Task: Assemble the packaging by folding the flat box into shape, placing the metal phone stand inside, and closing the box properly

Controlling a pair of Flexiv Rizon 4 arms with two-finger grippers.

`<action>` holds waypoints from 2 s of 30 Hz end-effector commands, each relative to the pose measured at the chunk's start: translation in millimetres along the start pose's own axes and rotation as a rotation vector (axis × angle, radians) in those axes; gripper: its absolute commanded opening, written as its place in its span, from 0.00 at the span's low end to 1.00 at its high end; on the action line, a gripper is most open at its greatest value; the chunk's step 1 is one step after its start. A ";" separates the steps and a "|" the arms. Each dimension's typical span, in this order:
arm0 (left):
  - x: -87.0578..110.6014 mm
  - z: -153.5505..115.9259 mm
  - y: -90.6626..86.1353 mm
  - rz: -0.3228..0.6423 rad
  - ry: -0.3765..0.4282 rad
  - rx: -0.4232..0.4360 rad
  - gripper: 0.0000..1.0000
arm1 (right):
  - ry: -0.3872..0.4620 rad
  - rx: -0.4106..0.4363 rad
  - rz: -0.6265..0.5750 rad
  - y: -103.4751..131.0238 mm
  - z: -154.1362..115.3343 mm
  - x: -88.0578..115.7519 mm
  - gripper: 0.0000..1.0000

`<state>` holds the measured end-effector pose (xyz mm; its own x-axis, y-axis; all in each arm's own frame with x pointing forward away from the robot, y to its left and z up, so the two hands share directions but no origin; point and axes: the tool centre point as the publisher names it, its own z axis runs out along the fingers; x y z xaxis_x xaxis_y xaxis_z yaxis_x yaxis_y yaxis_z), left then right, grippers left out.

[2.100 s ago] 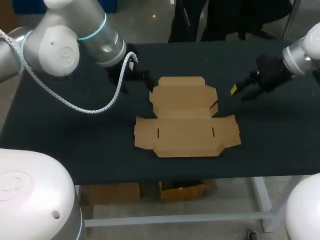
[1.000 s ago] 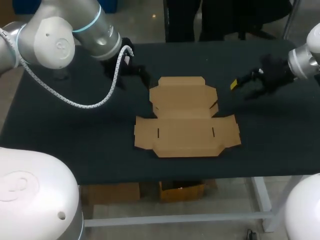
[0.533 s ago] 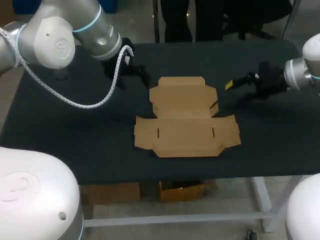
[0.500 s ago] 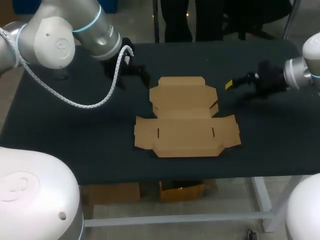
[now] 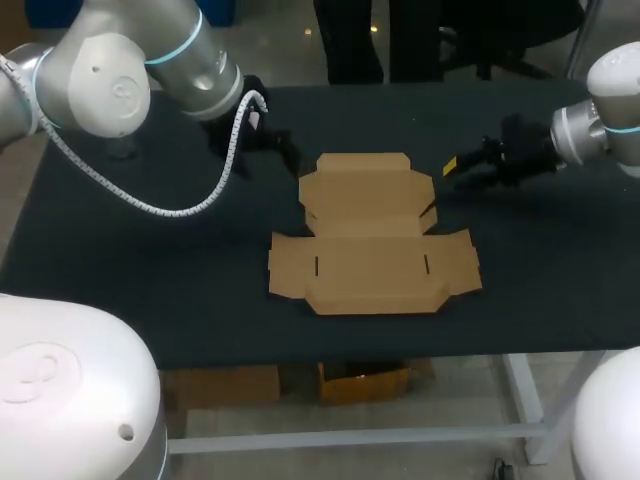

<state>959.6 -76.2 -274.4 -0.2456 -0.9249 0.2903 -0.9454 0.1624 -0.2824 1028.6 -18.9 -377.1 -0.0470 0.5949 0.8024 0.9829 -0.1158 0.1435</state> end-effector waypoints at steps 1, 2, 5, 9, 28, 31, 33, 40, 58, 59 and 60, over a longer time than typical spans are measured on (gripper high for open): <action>-1.7 -0.9 -1.9 -0.006 -0.009 0.010 1.00 | -0.004 0.054 0.019 6.4 8.3 -3.2 0.50; -2.1 -1.0 -2.2 -0.006 -0.008 0.015 1.00 | -0.004 0.054 0.019 6.4 9.1 -3.4 0.50; -3.8 -2.6 -4.4 -0.004 -0.004 0.032 1.00 | -0.006 0.062 0.029 5.7 13.1 -4.3 0.49; -5.9 -4.0 -8.0 -0.004 0.000 0.049 1.00 | -0.013 0.067 0.040 5.4 18.5 -5.2 0.49; -17.5 -9.4 -14.2 -0.018 0.024 0.099 1.00 | 0.008 0.024 0.102 4.8 42.3 -1.3 0.44; -19.3 -9.7 -13.7 -0.018 0.027 0.103 1.00 | 0.010 0.021 0.105 5.5 44.6 -0.4 0.43; -20.6 -9.7 -13.2 -0.019 0.030 0.106 1.00 | 0.012 0.018 0.107 6.5 46.5 0.2 0.43; -25.5 -10.8 -11.6 -0.026 0.036 0.112 1.00 | 0.025 0.018 0.114 7.3 54.9 2.0 0.42; -28.9 -9.5 -11.5 -0.028 0.051 0.112 1.00 | 0.116 -0.005 0.109 -1.4 56.4 9.9 0.03; -28.9 -9.4 -11.4 -0.028 0.052 0.110 1.00 | 0.121 -0.009 0.104 -1.6 55.3 11.0 0.00; -28.9 -9.3 -11.4 -0.028 0.054 0.109 1.00 | 0.128 -0.012 0.098 -1.8 54.5 11.8 0.00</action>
<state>975.1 -48.1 -270.9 -0.2333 -0.9082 0.3476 -0.9235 0.0950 -0.3715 1040.7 35.1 -401.4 0.0348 0.4860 0.8732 0.9825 -0.1764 0.0590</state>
